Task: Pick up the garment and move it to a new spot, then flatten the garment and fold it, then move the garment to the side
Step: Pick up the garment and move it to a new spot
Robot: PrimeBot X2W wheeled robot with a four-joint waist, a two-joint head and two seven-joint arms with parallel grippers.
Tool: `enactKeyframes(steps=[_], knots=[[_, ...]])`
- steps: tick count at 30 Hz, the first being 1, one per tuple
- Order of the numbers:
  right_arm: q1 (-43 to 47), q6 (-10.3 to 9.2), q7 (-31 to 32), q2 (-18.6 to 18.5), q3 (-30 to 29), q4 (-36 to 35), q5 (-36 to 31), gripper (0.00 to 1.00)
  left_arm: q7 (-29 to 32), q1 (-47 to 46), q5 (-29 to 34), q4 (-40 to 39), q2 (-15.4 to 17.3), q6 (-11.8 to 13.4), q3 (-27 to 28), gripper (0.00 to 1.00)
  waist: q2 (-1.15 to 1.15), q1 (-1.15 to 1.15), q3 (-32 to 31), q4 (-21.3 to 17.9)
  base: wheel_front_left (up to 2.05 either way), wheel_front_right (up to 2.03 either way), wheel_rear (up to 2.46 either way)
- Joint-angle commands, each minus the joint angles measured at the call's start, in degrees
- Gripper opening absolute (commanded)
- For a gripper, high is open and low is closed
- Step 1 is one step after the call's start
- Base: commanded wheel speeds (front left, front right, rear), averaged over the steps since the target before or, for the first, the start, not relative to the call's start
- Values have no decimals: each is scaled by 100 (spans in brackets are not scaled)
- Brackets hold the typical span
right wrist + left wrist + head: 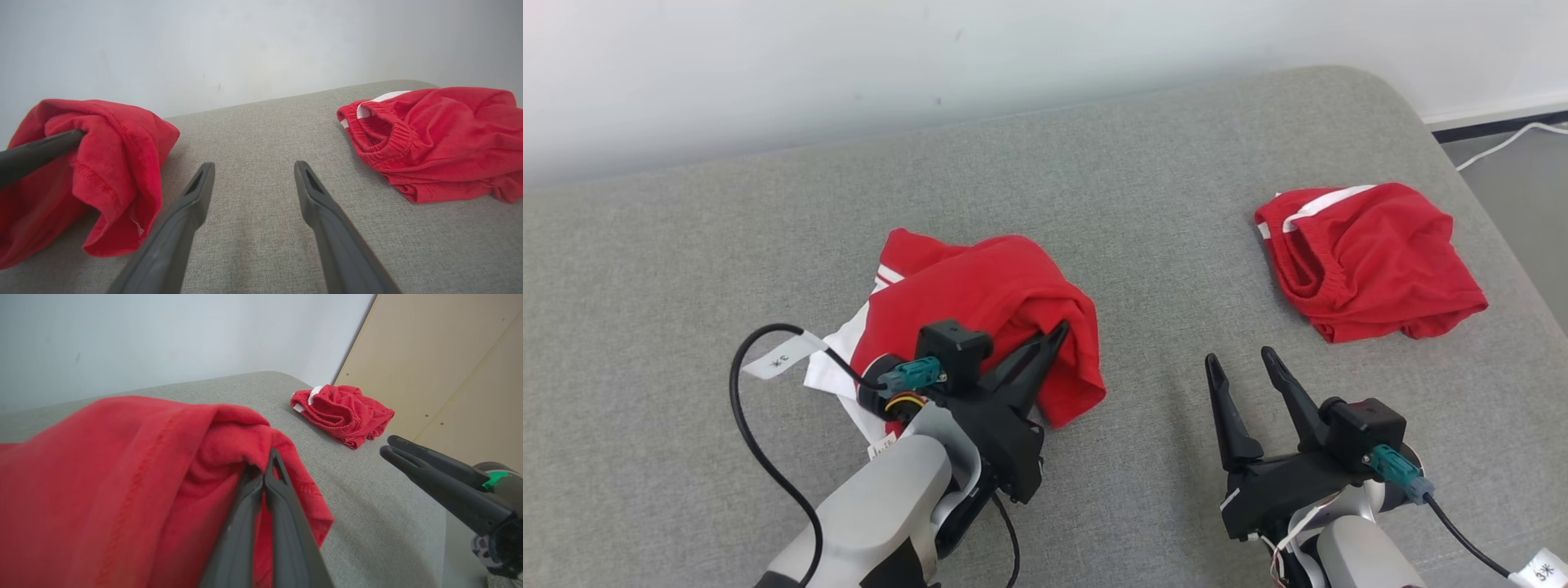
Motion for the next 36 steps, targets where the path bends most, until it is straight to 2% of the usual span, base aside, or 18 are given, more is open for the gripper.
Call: enactKeyframes(steps=[1, 6, 10, 18, 27, 36], knots=[[34, -6, -2, 11, -24, 0, 24, 100, -30, 99, -57, 61, 13, 49, -13, 100, 0, 1, -22, 11, 0, 0, 0], [73, -6, -2, 25, -86, -51, -17, 100, -31, 237, 172, 222, 12, 188, 132, 100, 0, 1, -63, 122, 0, 0, 0], [116, -6, -2, 43, -104, -67, -47, 100, -30, 504, 414, 274, 27, 206, 469, 100, 0, 1, -140, 246, 0, 0, 0], [168, -6, -2, 37, -124, -15, -49, 100, -29, 1178, 1094, -39, 289, 376, 1313, 100, 0, 1, -303, 467, 0, 0, 0], [270, -6, -2, 7, -81, 36, -91, 100, -28, 2063, 1831, -739, 535, 695, 2513, 100, 0, 1, -536, 602, 0, 0, 0], [367, -6, -2, 23, -80, 67, -115, 100, -28, 3177, 2483, -1534, 579, 983, 3924, 100, 0, 1, -737, 640, 0, 0, 0]])
